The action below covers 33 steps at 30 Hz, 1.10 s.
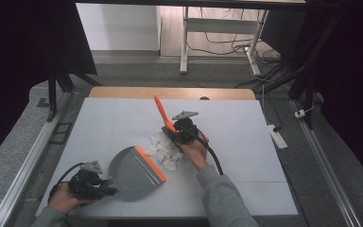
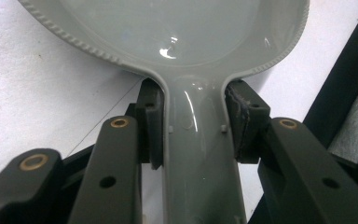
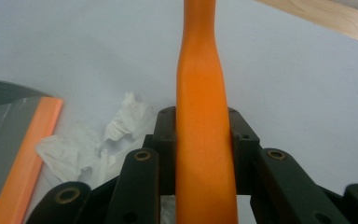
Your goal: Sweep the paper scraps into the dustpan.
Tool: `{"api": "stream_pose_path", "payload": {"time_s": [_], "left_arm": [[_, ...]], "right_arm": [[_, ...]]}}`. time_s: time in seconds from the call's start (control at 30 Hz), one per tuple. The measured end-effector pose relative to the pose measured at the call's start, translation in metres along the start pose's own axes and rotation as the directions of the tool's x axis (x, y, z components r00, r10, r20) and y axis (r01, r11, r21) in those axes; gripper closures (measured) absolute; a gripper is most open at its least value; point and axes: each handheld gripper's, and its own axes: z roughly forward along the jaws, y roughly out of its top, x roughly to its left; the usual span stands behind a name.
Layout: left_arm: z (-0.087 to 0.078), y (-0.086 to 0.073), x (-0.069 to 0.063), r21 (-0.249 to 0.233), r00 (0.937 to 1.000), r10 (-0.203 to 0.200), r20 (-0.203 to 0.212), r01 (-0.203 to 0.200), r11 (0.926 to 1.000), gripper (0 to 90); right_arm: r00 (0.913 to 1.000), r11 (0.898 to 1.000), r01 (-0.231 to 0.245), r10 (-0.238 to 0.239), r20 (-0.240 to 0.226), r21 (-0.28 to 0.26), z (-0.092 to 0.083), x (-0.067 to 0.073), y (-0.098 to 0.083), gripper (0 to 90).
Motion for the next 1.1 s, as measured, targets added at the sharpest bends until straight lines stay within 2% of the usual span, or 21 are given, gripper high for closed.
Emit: {"api": "stream_pose_path", "payload": {"time_s": [0.13, 0.23, 0.63, 0.73, 0.8, 0.9, 0.97, 1.03, 1.1], "left_arm": [[0.0, 0.0, 0.0, 0.0, 1.0, -0.001, 0.001, 0.001, 1.0, 61.2], [0.001, 0.0, 0.0, 0.0, 1.0, -0.002, 0.002, 0.002, 1.0, 61.2], [0.002, 0.001, 0.0, -0.002, 1.0, -0.009, 0.001, 0.009, 1.0, 61.1], [0.002, 0.001, 0.0, 0.0, 0.9999, -0.013, 0.001, 0.013, 0.9999, 61.2], [0.003, 0.002, 0.0, -0.001, 0.9999, -0.015, 0.001, 0.015, 0.9999, 61.1], [0.003, 0.002, 0.0, -0.001, 0.9999, -0.015, 0.001, 0.015, 0.9999, 61.1], [0.003, 0.002, 0.0, -0.001, 0.9999, -0.015, 0.002, 0.015, 0.9999, 61.1], [0.003, 0.002, 0.0, -0.002, 0.9998, -0.017, 0.002, 0.017, 0.9998, 61.2], [0.003, 0.002, 0.0, -0.003, 0.9998, -0.019, 0.003, 0.019, 0.9998, 61.2]], "right_arm": [[0.9998, 1.0, 0.007, -0.007, -0.017, -0.003, 0.0, 0.006, 0.0, 70.4], [0.9987, 1.0, -0.001, 0.001, -0.05, -0.009, 0.0, 0.012, 0.001, 70.4], [0.9895, 0.998, 0.055, -0.058, -0.133, -0.023, 0.0, 0.054, -0.001, 70.4], [0.9837, 0.996, 0.084, -0.087, -0.158, -0.022, -0.001, 0.069, -0.002, 70.4], [0.9813, 0.996, 0.086, -0.089, -0.17, -0.025, -0.001, 0.072, -0.002, 70.4], [0.9717, 0.996, 0.075, -0.081, -0.222, -0.037, -0.002, 0.082, 0.0, 70.4], [0.9638, 0.995, 0.094, -0.102, -0.246, -0.043, -0.003, 0.089, 0.002, 70.3], [0.9582, 0.992, 0.105, -0.118, -0.261, -0.062, -0.006, 0.094, 0.005, 70.3], [0.9552, 0.991, 0.089, -0.114, -0.273, -0.104, -0.013, 0.093, 0.009, 70.3]]}}
